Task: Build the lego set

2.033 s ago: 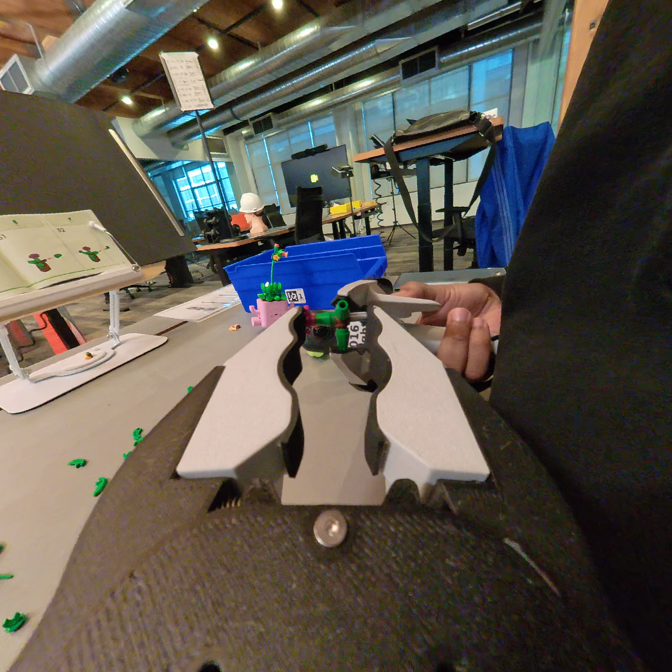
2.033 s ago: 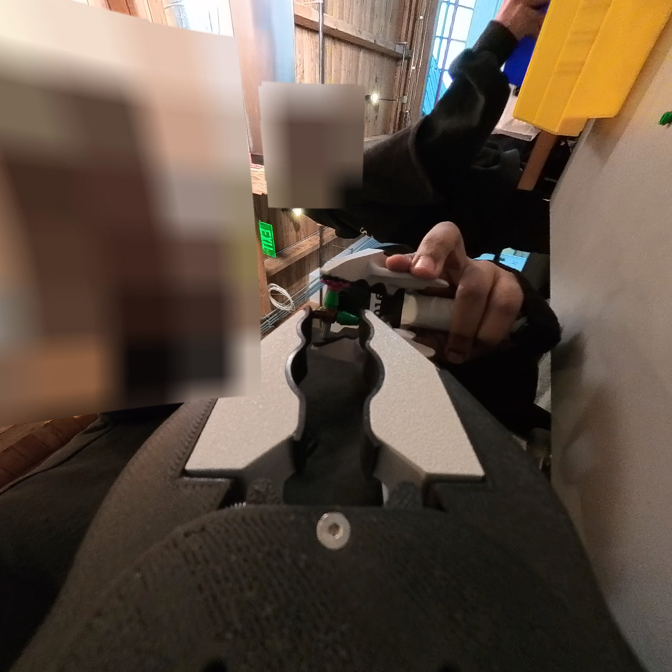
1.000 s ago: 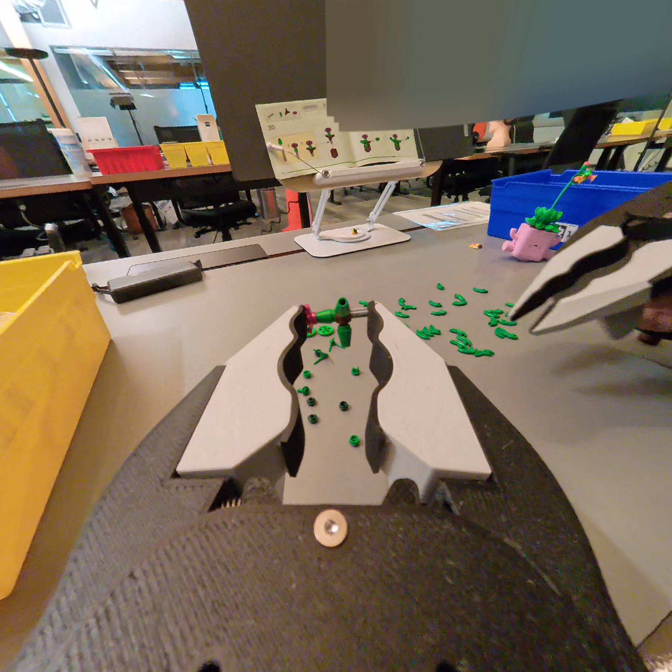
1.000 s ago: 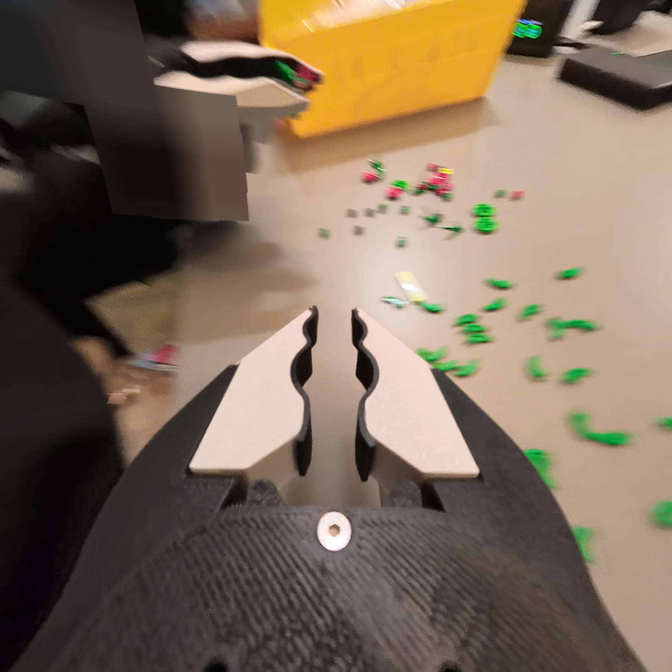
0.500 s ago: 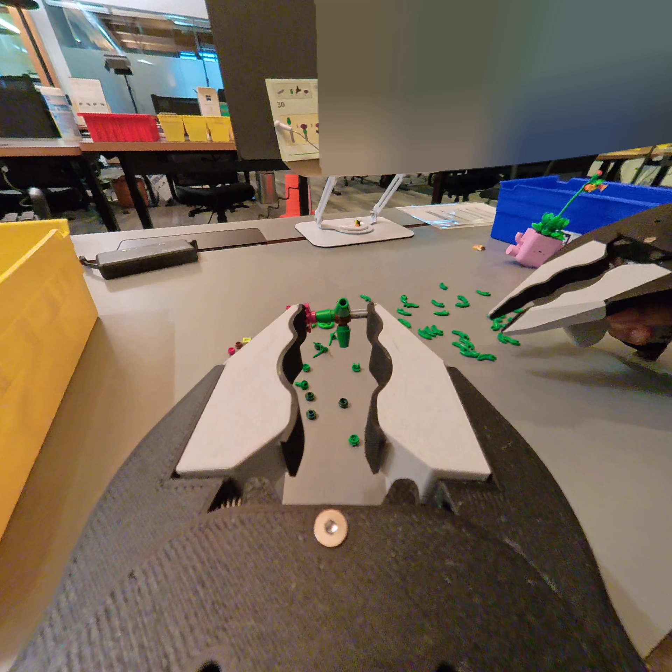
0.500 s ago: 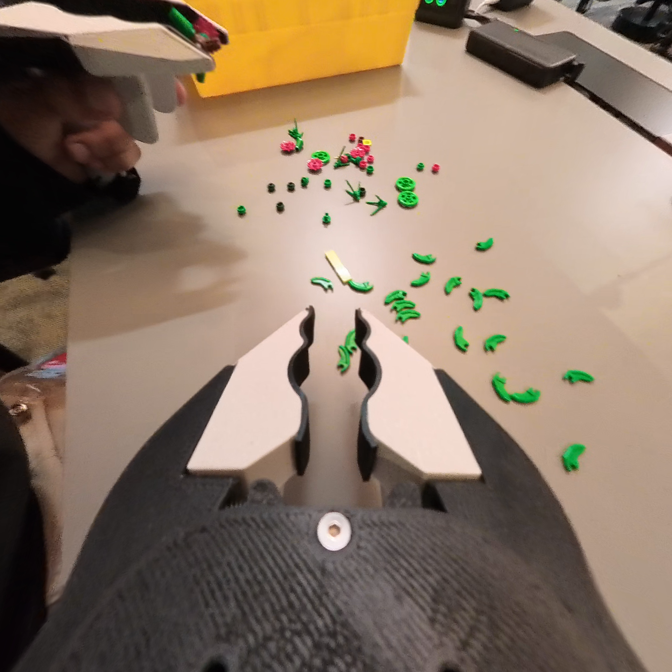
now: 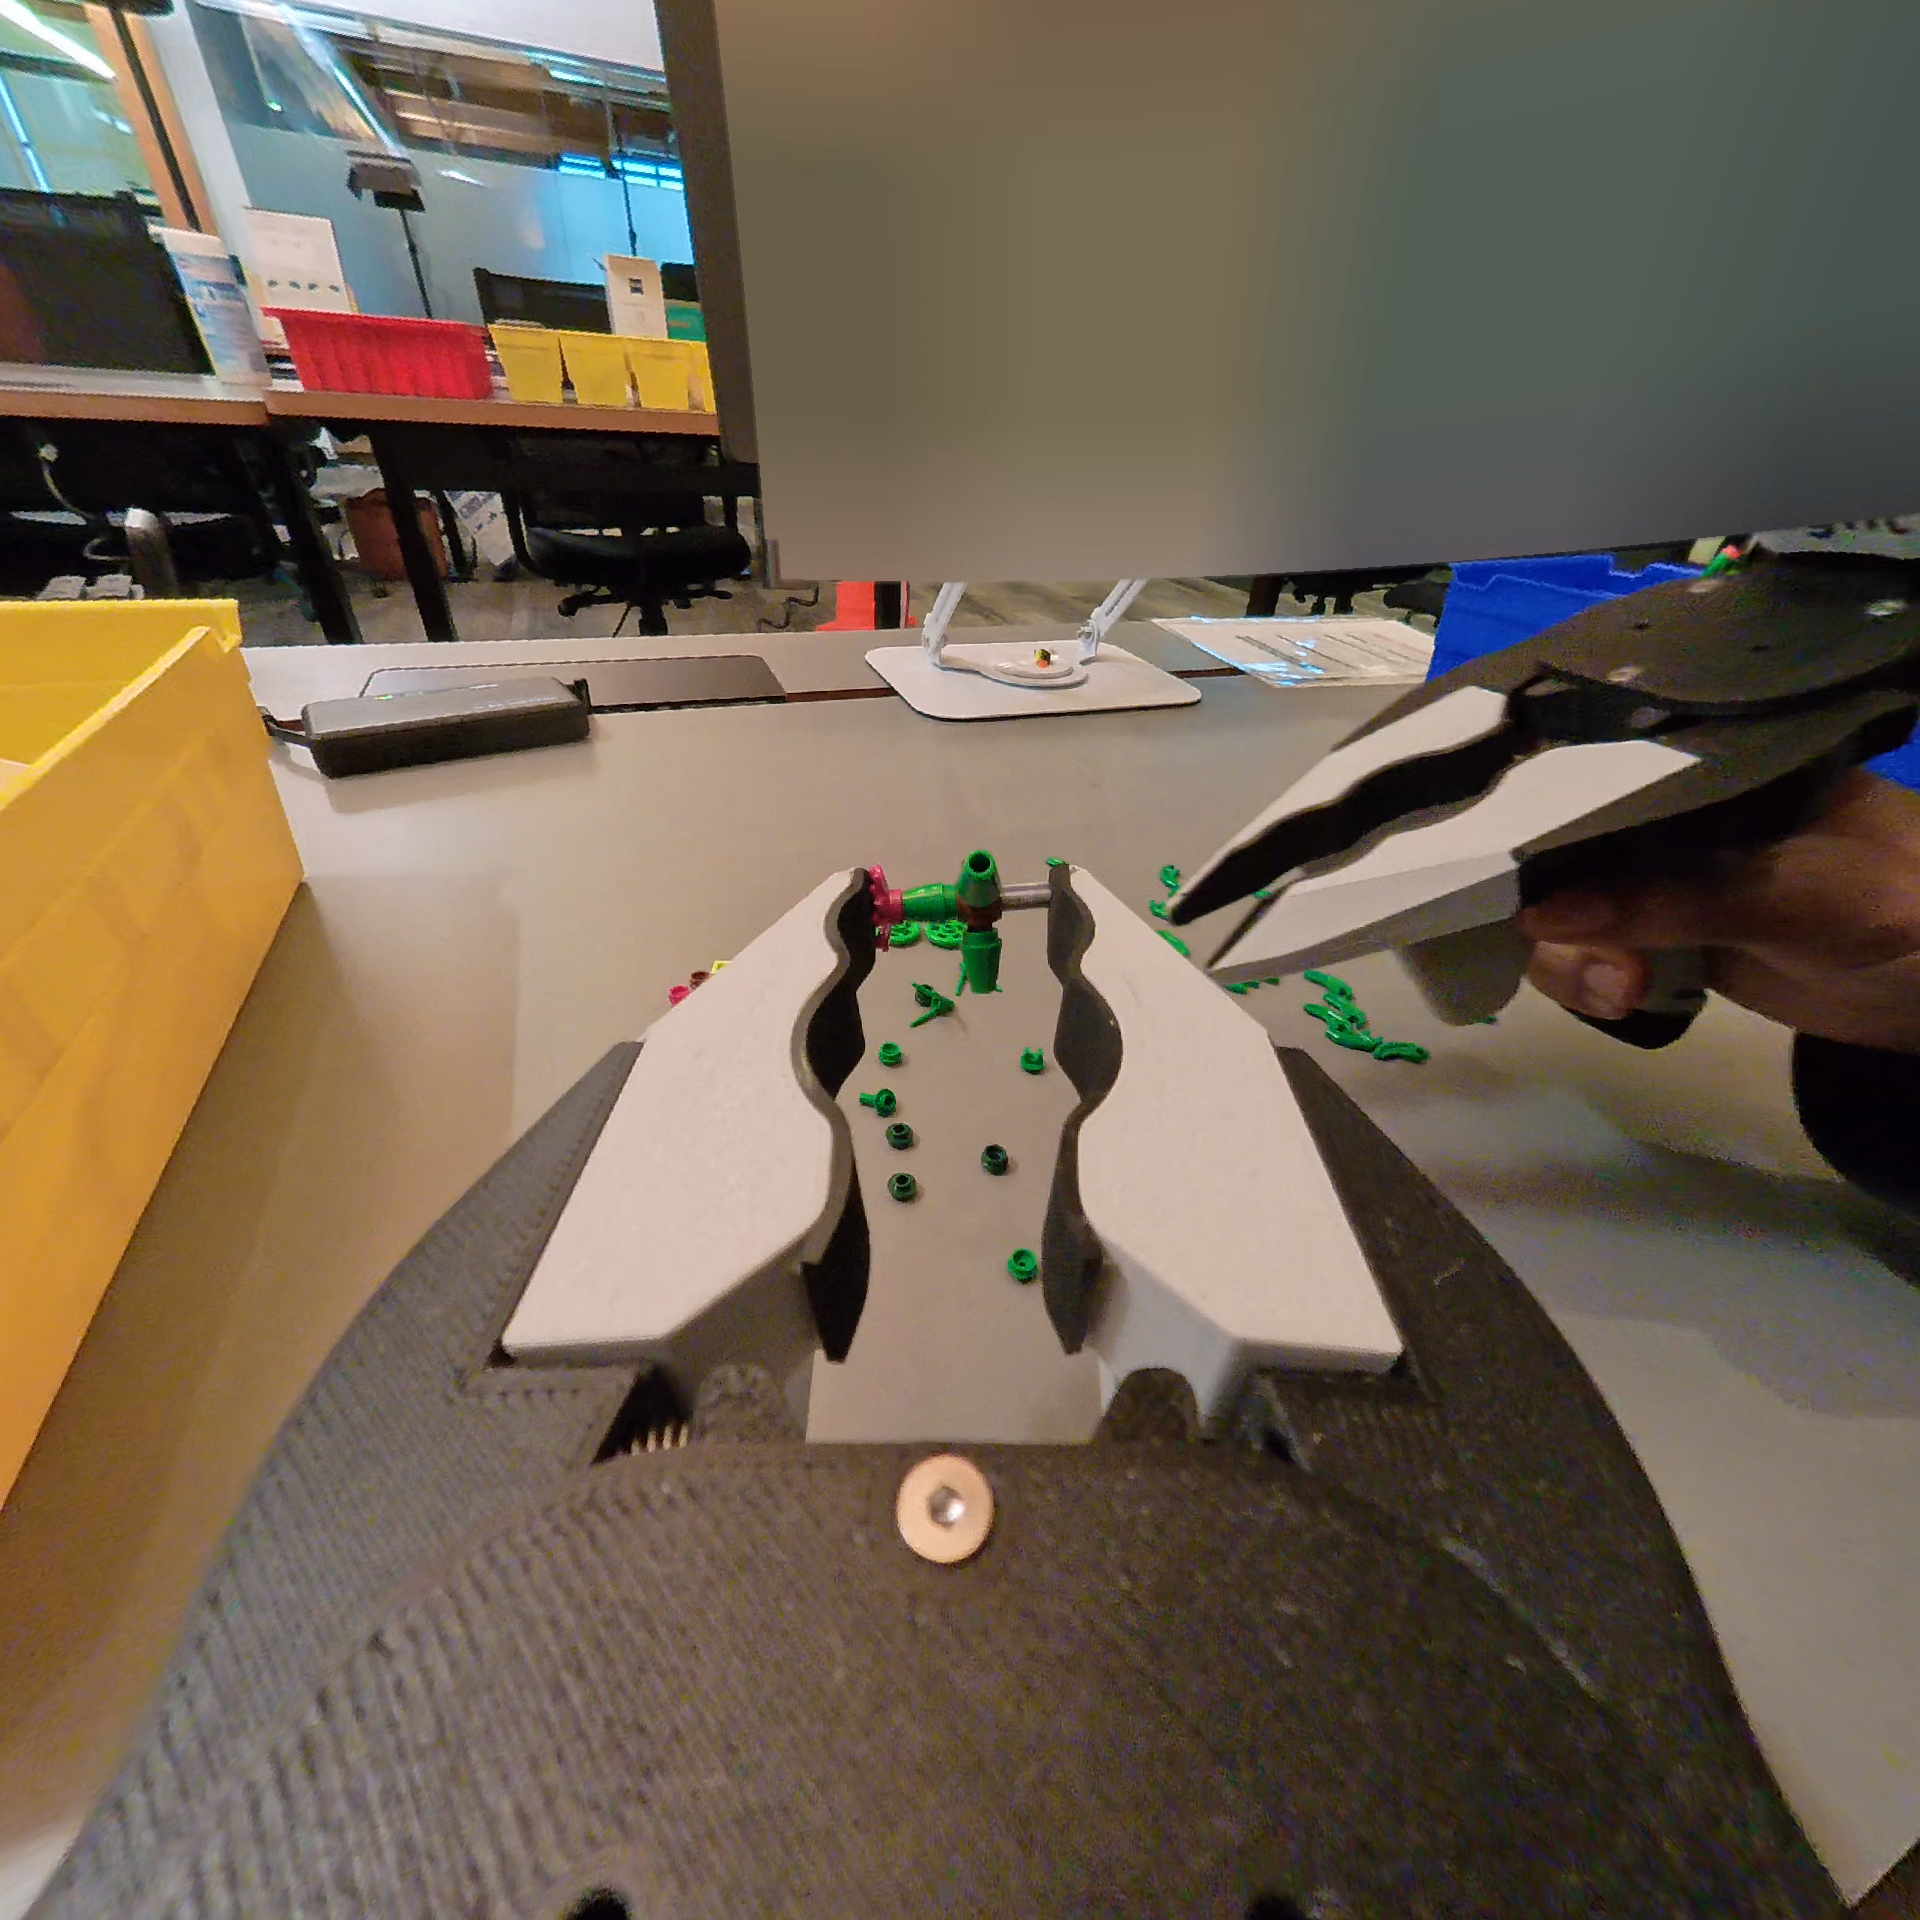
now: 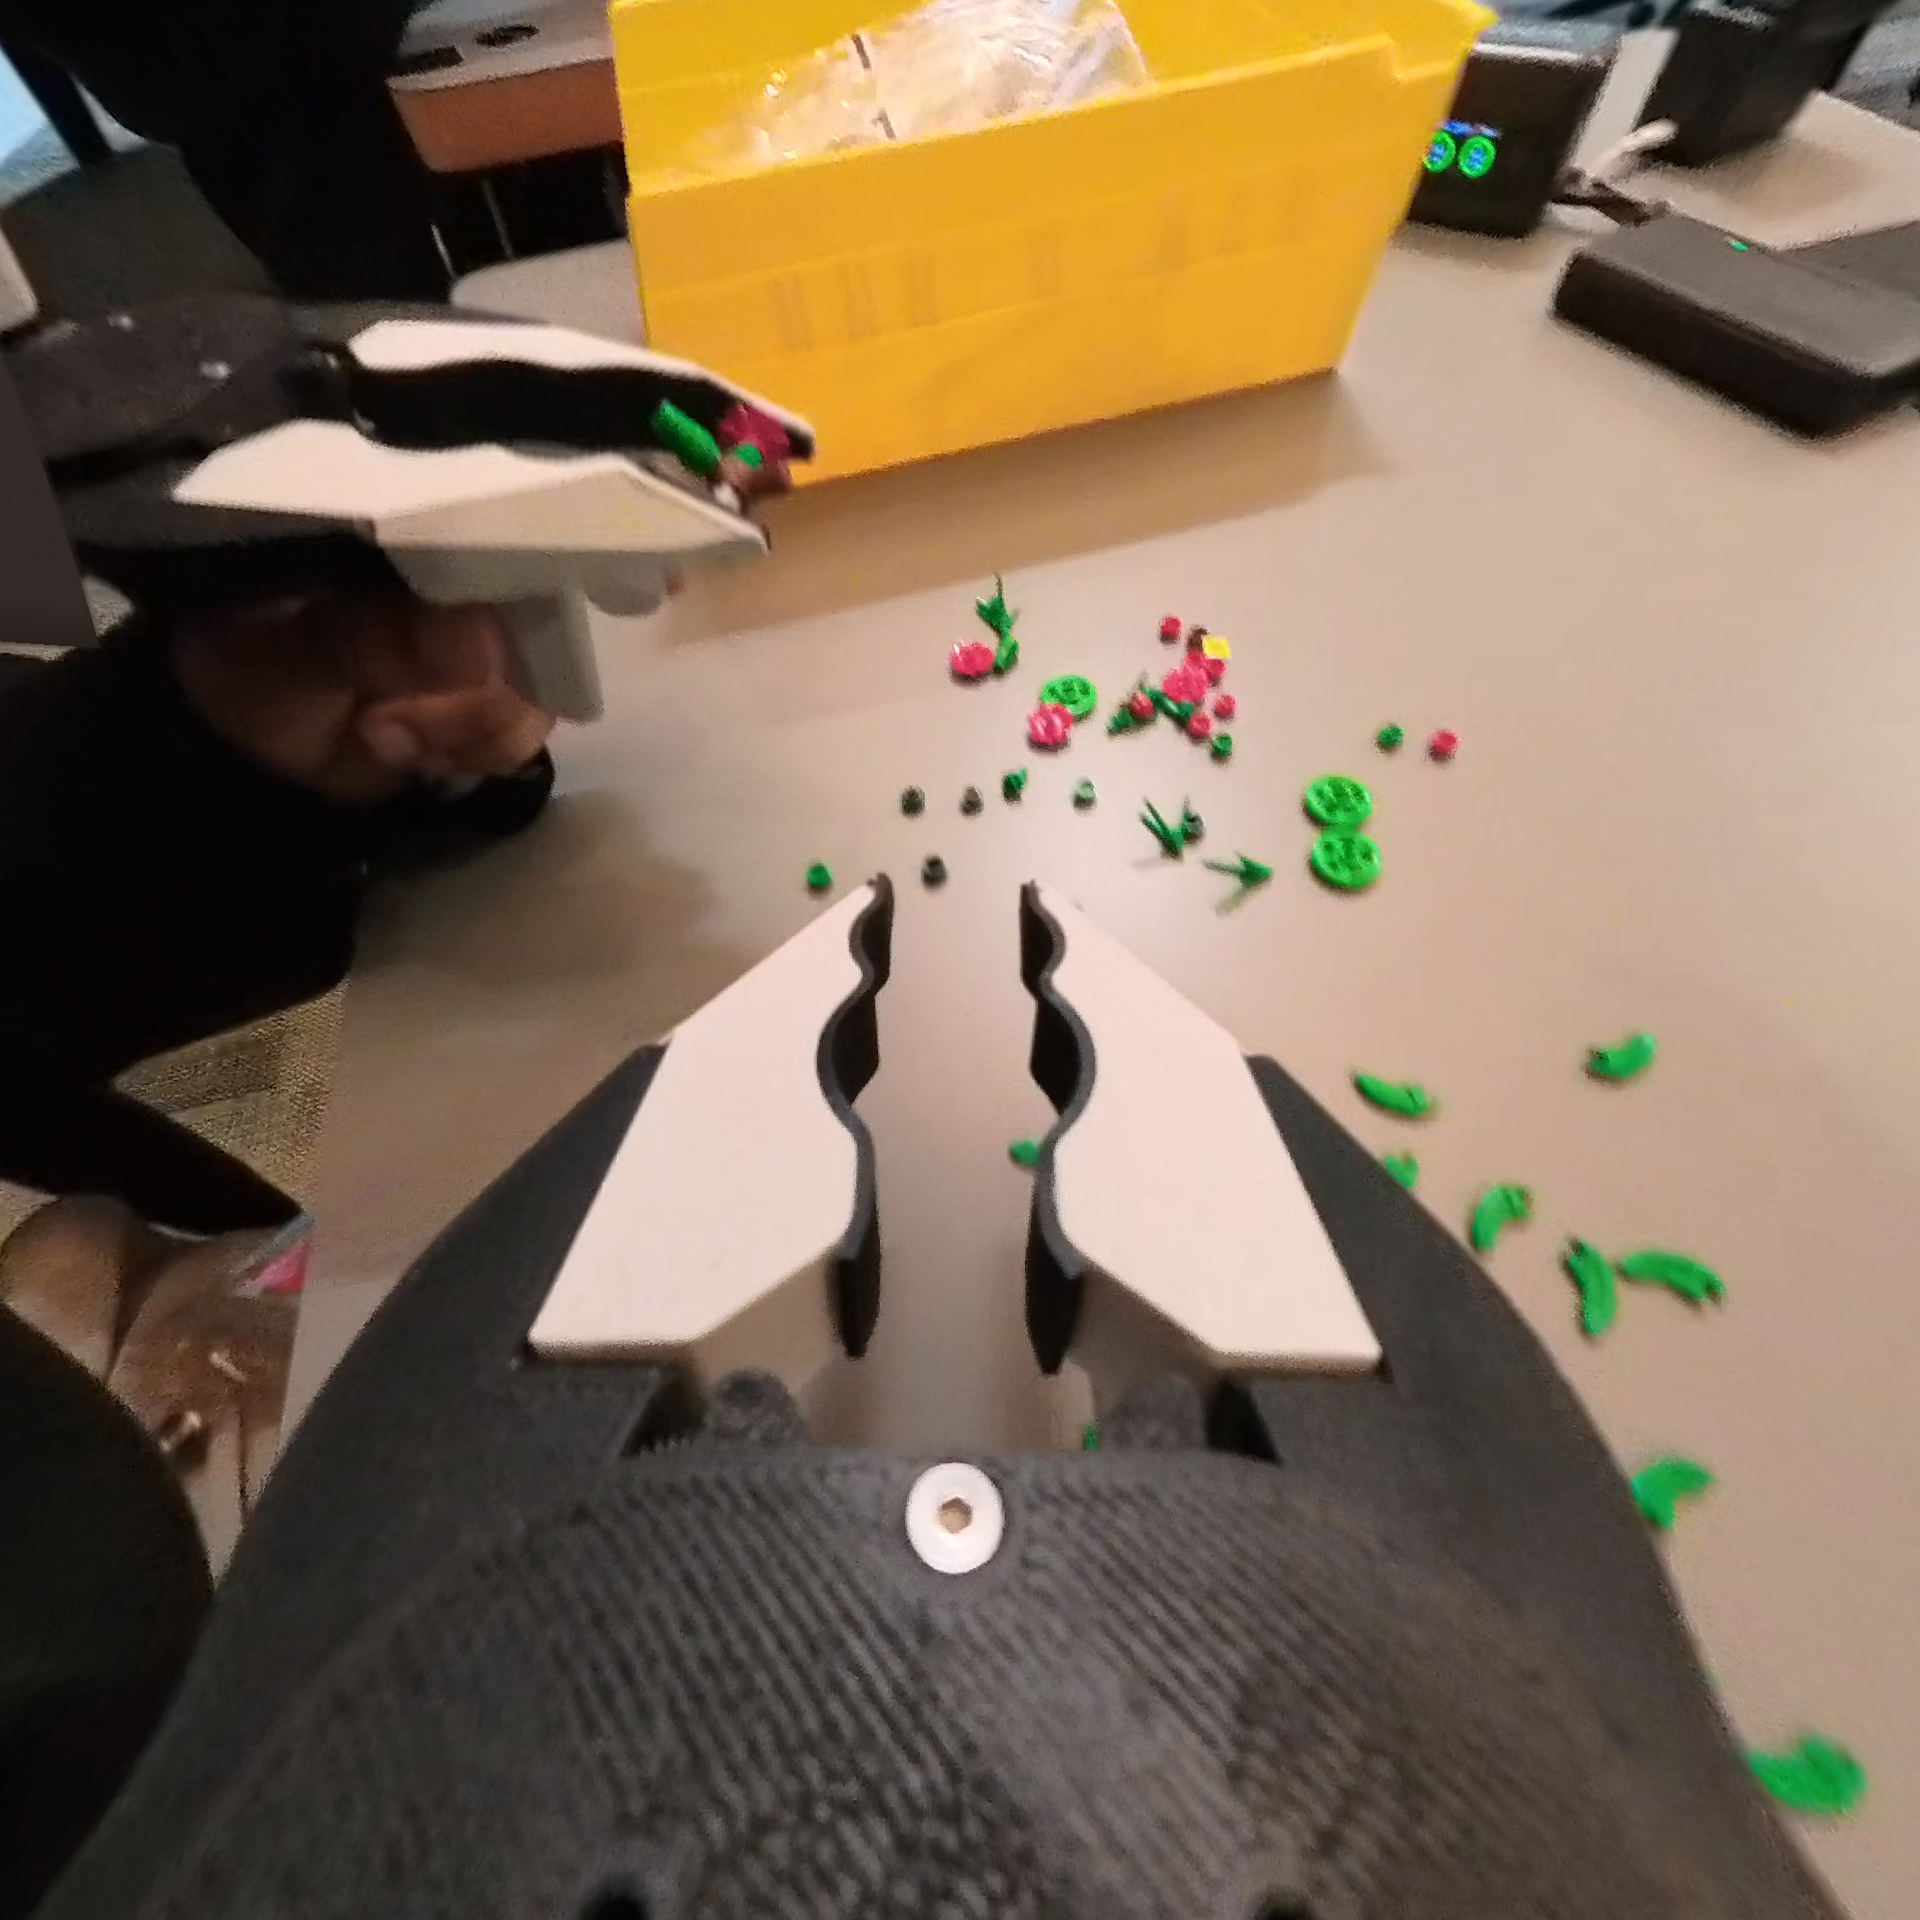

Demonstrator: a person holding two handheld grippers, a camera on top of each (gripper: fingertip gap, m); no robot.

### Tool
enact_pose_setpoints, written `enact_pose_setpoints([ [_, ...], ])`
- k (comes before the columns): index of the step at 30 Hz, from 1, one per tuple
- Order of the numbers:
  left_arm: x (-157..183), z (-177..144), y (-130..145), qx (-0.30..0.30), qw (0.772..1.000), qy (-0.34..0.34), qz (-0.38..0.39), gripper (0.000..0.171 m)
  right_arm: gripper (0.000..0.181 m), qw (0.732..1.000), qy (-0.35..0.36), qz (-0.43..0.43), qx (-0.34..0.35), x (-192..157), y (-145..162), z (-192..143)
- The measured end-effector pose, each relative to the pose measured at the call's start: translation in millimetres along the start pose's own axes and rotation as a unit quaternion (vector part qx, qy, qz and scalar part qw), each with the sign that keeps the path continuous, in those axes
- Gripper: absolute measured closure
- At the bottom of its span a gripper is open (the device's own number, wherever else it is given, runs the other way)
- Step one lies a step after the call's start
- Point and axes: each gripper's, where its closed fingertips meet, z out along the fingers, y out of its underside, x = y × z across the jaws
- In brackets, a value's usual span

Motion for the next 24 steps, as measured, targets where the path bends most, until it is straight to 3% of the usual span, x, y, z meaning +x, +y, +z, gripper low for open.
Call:
enact_pose_setpoints([
  [5, -1.9, -2.4, -1.2, 0.006, 1.000, 0.003, -0.015, 0.140, 0.160, 1.000, -0.007, -0.010, -0.011, 8.9, -15.1, 33.6],
  [8, -4.2, -3.4, -1.5, 0.007, 1.000, 0.000, -0.022, 0.140, 0.159, 1.000, -0.012, 0.029, 0.002, 22.3, -26.6, 38.2],
  [11, -9.7, -3.4, -0.2, 0.002, 1.000, -0.014, -0.025, 0.140, 0.162, 0.994, -0.033, 0.090, 0.057, 33.4, -52.2, 33.0],
  [16, -11.6, -5.6, -1.2, 0.005, 1.000, -0.022, -0.011, 0.140, 0.162, 0.994, -0.012, 0.076, 0.082, 44.7, -62.6, 21.0],
  [21, -6.8, -5.2, -0.8, 0.002, 1.000, -0.018, 0.005, 0.140, 0.165, 0.987, -0.073, 0.109, 0.088, 12.9, -60.3, -1.5],
  [24, -0.1, -3.9, 0.6, -0.003, 1.000, -0.011, 0.023, 0.140, 0.167, 0.990, -0.057, 0.091, 0.089, 2.6, -52.0, -22.5],
])
